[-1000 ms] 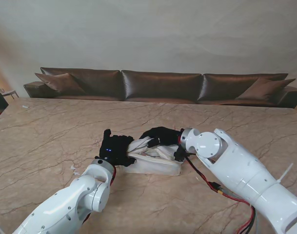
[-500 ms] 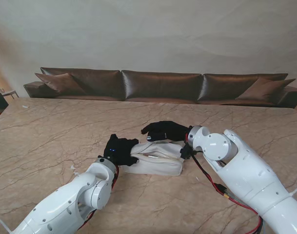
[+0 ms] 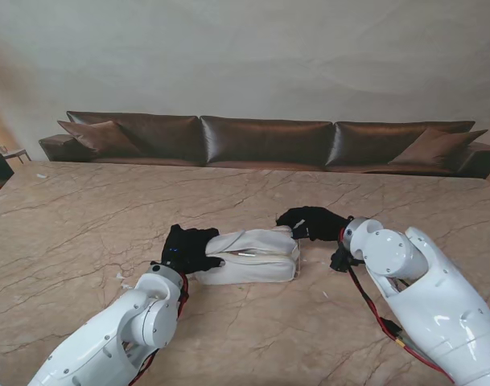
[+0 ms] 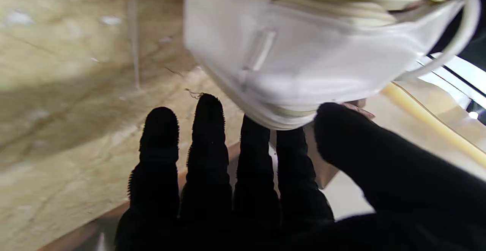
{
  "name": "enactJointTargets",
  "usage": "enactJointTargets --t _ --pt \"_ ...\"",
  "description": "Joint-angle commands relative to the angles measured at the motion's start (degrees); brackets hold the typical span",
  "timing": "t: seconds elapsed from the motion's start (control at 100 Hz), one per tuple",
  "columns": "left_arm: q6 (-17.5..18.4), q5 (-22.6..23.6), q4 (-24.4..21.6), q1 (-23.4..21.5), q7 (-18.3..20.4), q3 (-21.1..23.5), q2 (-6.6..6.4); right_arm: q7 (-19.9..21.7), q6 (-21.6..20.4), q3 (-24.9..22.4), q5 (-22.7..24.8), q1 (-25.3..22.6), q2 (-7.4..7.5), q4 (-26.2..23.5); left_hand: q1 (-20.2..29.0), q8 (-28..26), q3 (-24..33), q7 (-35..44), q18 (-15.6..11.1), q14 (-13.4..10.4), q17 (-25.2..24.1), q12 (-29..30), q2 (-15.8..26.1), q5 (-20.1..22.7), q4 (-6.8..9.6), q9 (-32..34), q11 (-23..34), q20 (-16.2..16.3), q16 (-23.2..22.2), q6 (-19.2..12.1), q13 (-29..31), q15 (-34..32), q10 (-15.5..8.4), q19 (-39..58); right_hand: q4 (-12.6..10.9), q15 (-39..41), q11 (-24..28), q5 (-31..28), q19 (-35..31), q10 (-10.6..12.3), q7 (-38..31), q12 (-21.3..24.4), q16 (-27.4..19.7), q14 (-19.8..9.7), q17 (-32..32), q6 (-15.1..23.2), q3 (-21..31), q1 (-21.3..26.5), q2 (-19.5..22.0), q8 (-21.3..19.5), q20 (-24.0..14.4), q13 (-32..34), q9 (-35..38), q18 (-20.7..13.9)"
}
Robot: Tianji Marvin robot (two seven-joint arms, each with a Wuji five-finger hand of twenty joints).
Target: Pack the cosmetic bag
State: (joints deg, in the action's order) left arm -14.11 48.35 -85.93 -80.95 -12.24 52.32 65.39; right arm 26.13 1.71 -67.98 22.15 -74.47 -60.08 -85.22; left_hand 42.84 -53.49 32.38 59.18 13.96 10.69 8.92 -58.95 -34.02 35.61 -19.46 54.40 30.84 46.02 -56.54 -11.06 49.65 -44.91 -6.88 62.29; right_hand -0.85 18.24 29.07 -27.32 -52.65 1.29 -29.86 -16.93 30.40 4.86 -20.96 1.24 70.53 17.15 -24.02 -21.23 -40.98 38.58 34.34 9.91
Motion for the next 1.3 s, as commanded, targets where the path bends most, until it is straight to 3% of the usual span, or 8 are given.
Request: enactJointTargets --t 0.0,0.19,0.35,0.65,0.82,0.98,1.18,1.29 --pt "-0.19 0.06 -0.37 -1.44 -0.68 1.02 -0.48 0.75 0.29 0.03 0.5 -0.61 0.71 0.91 14.44 -6.05 8.38 12.51 0.98 -2.62 -1.02 -5.66 15.47 4.1 6.74 4.06 13.78 0.94 -2.07 -10.71 0.02 -3.28 -7.54 1.57 1.54 0.59 1.98 -1.12 -2.72 -1.97 -0.86 -0.71 0.42 -0.35 -0.62 1.36 1.12 1.8 -1.52 -1.42 -0.95 0.68 2.01 -0.61" --pt "-0.22 0.05 -2.62 -3.84 -1.8 3.82 -0.38 1.69 1.12 1.02 0.06 0.11 0.82 3.16 14.55 -6.71 7.94 12.47 0.7 -2.47 -1.16 -5.55 15.66 4.12 6.92 3.95 14.06 1.08 -1.96 -10.79 0.03 -3.43 -7.49 1.55 3.02 2.67 2.32 -2.02 -7.87 -2.85 -2.13 -0.82 1.39 0.05 -2.08 1.09 -2.0 -0.81 -3.25 -3.2 -3.48 -0.17 0.7 -1.96" --pt "-1.22 -0.77 -4.02 -5.34 -2.63 5.61 -0.08 3.0 1.38 3.17 -0.53 1.85 0.97 5.69 14.76 -7.15 7.92 12.25 0.66 -2.33 -1.28 -5.46 15.65 4.14 7.18 4.16 14.21 1.38 -1.87 -10.64 0.21 -3.59 -7.19 1.59 3.59 7.35 3.67 -1.28 -12.83 -2.47 -2.26 -1.37 5.25 -0.12 -1.69 0.93 0.06 1.48 -6.01 -4.89 -8.26 -1.44 -0.41 -2.22" --pt "-2.11 -2.1 -6.43 -6.95 -3.86 7.7 0.4 1.37 -0.21 7.3 -0.79 4.23 0.47 9.52 14.44 -7.38 8.18 11.89 0.43 -2.12 -1.54 -5.46 15.73 4.36 7.45 4.38 14.26 1.64 -1.82 -10.44 0.28 -3.75 -7.0 1.33 4.68 12.28 6.92 3.05 -12.89 -2.3 0.83 -2.66 9.36 -0.77 -0.24 -0.62 1.57 2.67 -8.95 -1.03 -10.78 -5.25 -3.94 -2.57" --pt "-1.92 -2.32 -7.55 -8.0 -4.38 8.61 0.5 -0.07 -1.07 9.74 -1.46 5.88 -0.05 11.62 14.37 -7.48 8.14 11.79 0.28 -2.29 -1.67 -5.57 15.74 4.38 7.48 4.4 14.19 1.7 -1.77 -10.42 0.34 -3.72 -7.2 1.16 6.05 21.54 15.81 6.08 -14.28 -0.4 0.61 -11.77 17.34 -1.22 0.0 -1.0 -0.19 2.26 -9.68 1.89 -12.27 -8.2 -6.12 -3.18" --pt "-1.88 -2.26 -8.66 -8.79 -4.74 9.43 0.54 -2.51 -2.65 11.92 -1.98 7.67 -0.84 14.05 14.35 -7.51 8.11 11.71 0.08 -2.28 -1.71 -5.67 15.73 4.39 7.51 4.45 14.15 1.78 -1.8 -10.35 0.42 -3.76 -7.13 1.06 7.23 26.66 20.1 8.9 -15.71 1.56 -1.36 -19.22 22.05 -1.8 0.57 2.08 0.5 3.52 -10.95 3.27 -12.83 -11.08 -7.86 -3.74" --pt "-2.12 -2.84 -9.09 -8.99 -4.94 9.69 0.7 -3.37 -3.87 14.74 -4.52 10.03 -1.67 17.26 14.41 -7.54 8.0 11.53 -0.16 -2.33 -2.44 -5.8 15.84 4.29 7.61 4.37 14.05 1.79 -1.81 -10.36 0.3 -3.72 -7.1 0.44 8.33 28.37 19.07 6.21 -18.84 1.01 -5.51 -20.54 23.51 -2.07 0.98 7.62 1.11 5.28 -12.41 2.46 -14.79 -14.78 -11.16 -4.78" --pt "-2.37 -3.12 -9.04 -8.85 -5.03 9.62 0.78 -4.0 -4.81 16.1 -5.66 11.02 -2.14 18.92 14.4 -7.57 7.99 11.5 -0.25 -2.33 -2.51 -5.85 15.73 4.3 7.61 4.43 14.06 1.78 -1.82 -10.38 0.37 -3.74 -7.09 0.2 8.85 28.98 18.27 -0.71 -21.12 0.74 -9.41 -19.92 23.72 -2.18 -0.01 9.08 1.78 6.65 -13.55 0.28 -16.1 -14.9 -11.4 -5.35"
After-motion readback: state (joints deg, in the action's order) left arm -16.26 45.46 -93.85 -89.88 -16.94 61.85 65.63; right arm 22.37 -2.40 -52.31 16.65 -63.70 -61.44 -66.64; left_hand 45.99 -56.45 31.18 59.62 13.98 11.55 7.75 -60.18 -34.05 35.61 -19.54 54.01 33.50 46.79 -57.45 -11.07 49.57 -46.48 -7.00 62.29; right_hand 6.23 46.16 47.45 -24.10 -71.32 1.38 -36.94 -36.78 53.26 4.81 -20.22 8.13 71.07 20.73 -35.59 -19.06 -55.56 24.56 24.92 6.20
